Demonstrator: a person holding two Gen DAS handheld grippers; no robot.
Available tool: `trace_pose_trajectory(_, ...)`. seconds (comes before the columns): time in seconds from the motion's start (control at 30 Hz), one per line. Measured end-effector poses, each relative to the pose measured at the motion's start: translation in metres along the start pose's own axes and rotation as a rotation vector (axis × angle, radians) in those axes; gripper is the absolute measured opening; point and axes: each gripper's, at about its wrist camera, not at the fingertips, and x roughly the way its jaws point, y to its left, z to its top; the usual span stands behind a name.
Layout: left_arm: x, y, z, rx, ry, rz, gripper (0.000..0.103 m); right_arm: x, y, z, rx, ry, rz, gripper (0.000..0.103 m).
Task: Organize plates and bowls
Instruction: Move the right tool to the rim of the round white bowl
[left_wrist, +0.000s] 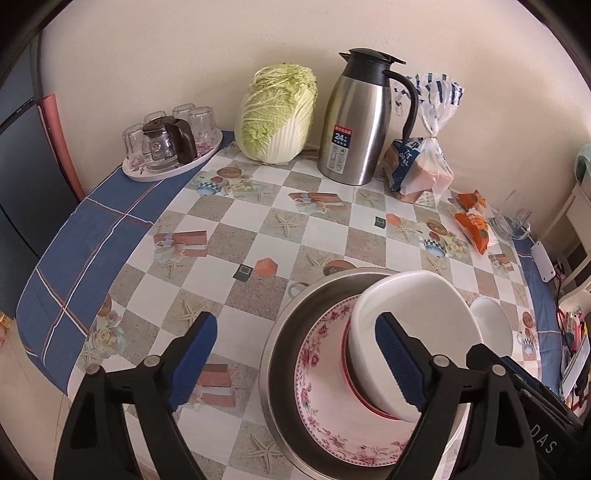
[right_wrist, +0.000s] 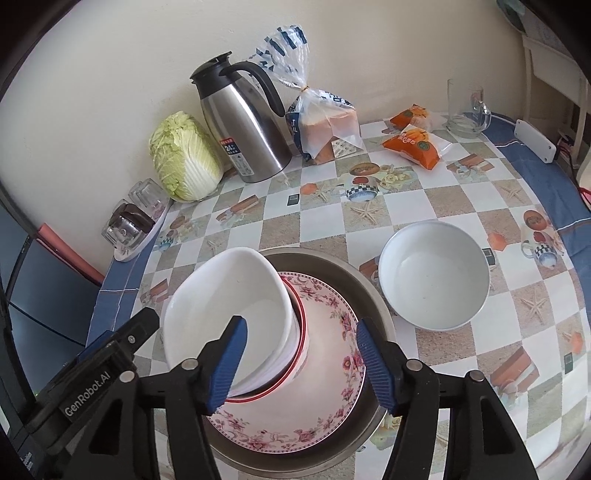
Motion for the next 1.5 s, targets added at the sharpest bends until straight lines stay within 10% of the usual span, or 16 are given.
trace_pose_trajectory(0.5, 0.011, 0.027, -0.003, -0.108, 0.041, 0.079, 0.095, 0.004, -0.001, -0.001, -0.022, 0.008, -0.029, 0.103)
trace_pose_trajectory(1.5, -0.016, -0.025, -0.005, -0.073, -0.083, 0.007, 0.096, -0.033, -0.091, 0.017, 0.129, -0.073, -0.102, 0.103)
